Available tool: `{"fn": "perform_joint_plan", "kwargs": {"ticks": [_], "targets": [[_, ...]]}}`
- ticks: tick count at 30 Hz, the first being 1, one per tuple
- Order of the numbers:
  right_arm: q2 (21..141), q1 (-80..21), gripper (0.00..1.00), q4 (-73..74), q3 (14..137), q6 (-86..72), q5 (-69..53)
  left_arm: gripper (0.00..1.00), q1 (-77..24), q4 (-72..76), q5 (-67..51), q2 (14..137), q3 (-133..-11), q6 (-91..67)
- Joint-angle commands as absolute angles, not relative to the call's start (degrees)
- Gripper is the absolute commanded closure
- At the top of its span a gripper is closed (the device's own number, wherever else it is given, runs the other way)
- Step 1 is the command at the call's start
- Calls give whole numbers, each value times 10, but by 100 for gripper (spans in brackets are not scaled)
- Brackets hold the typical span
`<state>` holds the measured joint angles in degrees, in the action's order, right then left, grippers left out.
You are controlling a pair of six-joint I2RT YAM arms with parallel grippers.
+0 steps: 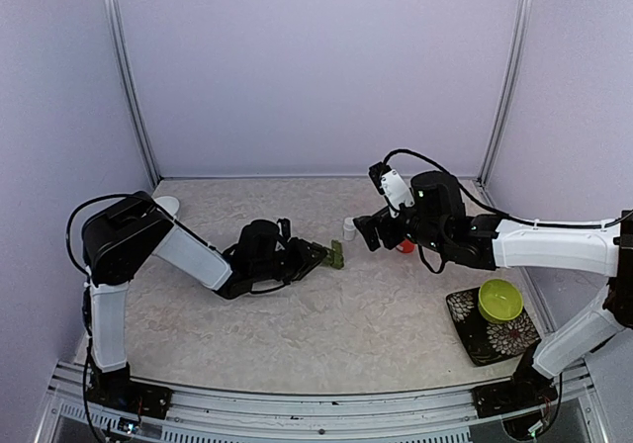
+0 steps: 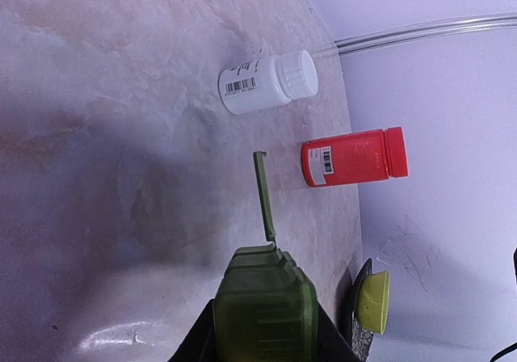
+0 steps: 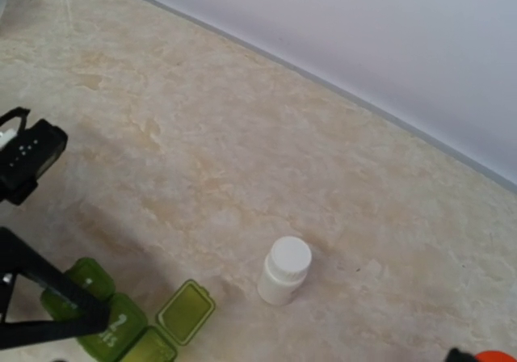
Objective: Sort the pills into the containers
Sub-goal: Place the pill container at the center of the board.
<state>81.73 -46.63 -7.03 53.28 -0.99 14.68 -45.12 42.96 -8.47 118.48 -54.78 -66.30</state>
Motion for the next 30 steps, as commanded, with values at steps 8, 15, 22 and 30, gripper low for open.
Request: {"fn": "perform_joint_plan", "kwargs": {"ticks": [8, 15, 22, 30], "targets": [[808, -463, 0, -82, 524, -13, 154, 67, -464, 360, -52, 1205, -588, -623], [806, -463, 0, -83, 522, -14, 151, 66, -470, 355, -48, 1207, -586, -625], [805, -463, 0, -85, 522, -15, 149, 54, -471, 343, -39, 1200, -585, -623], [804, -463, 0, -86, 517, -16, 147, 45, -466, 318, -21, 1189, -584, -614]]}}
